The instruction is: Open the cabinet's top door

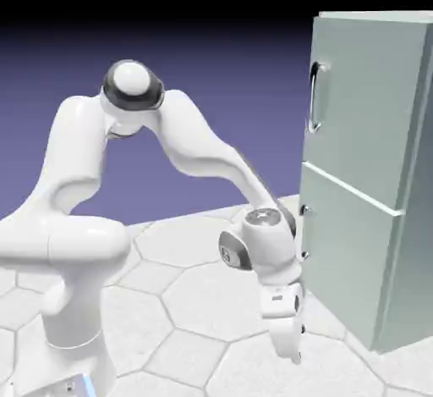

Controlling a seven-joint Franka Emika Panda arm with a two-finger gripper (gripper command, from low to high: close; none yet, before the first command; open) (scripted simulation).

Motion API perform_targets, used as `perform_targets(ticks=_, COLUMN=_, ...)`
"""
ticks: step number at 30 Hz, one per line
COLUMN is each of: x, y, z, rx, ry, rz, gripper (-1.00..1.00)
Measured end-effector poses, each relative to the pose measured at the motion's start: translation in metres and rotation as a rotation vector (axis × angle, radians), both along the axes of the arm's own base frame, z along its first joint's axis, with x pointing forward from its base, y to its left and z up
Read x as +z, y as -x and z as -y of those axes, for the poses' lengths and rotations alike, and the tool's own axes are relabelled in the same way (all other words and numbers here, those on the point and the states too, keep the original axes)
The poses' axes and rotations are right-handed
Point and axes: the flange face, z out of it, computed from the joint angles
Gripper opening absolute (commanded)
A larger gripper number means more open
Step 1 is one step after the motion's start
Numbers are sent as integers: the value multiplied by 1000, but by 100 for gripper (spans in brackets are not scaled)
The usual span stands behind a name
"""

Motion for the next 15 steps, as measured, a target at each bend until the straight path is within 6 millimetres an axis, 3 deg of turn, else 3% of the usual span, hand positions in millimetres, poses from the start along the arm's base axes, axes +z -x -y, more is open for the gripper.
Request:
perform_targets(ticks=4, x=48, y=-19, z=-9, rx=34, ry=103, rz=159, gripper=0)
perform_targets(ticks=8, x=107, y=-38, z=-37, rx=109, ry=197, rz=352, gripper=0)
perform_targets(ticks=11, x=156, y=-49, z=-72, rx=192, ry=256, rz=515, gripper=0)
perform_targets(ticks=15, x=224, y=-53, z=-135, rx=336, ry=317, rz=753, gripper=0)
